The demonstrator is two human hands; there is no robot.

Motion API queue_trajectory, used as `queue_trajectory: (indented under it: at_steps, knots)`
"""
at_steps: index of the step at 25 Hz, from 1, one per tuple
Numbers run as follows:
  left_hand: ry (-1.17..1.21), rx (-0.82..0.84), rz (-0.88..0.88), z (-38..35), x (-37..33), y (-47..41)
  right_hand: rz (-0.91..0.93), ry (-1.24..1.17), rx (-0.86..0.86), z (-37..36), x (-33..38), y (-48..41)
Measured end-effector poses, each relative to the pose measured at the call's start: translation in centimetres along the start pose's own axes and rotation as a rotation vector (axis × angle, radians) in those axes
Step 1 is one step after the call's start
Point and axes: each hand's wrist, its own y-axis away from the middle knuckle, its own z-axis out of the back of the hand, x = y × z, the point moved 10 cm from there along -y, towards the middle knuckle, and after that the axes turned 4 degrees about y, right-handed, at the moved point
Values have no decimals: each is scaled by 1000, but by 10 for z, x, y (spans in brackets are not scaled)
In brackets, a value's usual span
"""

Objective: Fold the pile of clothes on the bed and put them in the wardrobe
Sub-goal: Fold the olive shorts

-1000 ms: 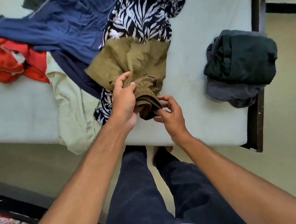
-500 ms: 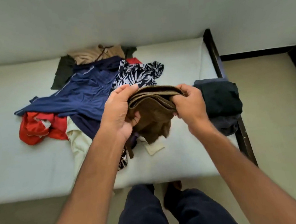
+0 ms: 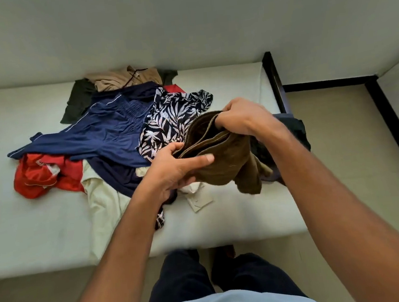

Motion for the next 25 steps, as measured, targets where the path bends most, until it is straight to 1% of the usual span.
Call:
queue_trajectory:
  at_steps: [1,2,4,5,6,7,9,11,12,13,15,18,20,22,24,25]
  knots:
    - [-194,-11,-54,4,-8,-2,6,-39,22,0,1,-5]
    - [-444,-55,-128,8,-19,-4,2,-52,52,-2,0,-10]
    - [-974,-180,-220,13,-41,-8,-24,39,144,-11,-4,-16]
    - [-1123,-210,-265,10,-49,-10,-32,97,172,-14,-7,-18]
    - [-1170,-218,-311,5,-57,-13,-27,126,172,-11,-6,-20]
    - [-1153,-221,-365,1,-65,-14,-11,120,159,-7,-4,-23]
    - [-989,-173,-418,0,-77,-17,29,108,108,4,3,-29]
    - [-805,-66,-341,0,-76,-29,58,202,16,13,13,-37]
    - [-763,-22,-289,-2,-73,-34,61,248,5,11,18,-40]
    - [-765,6,-254,-5,-69,-38,62,266,19,7,22,-43]
    - [-843,8,-283,-10,-66,-44,76,269,57,1,31,-49]
    - [-948,44,-459,-19,-73,-46,65,255,28,8,34,-60]
    - [-1044,92,-521,-25,-77,-46,17,277,23,10,24,-65]
    - [-1105,115,-597,-34,-83,-43,12,280,51,10,13,-68]
    - [-1054,134,-637,-38,-88,-39,29,178,74,13,2,-65]
    - [-1002,170,-607,-38,-86,-40,24,75,92,12,-6,-63]
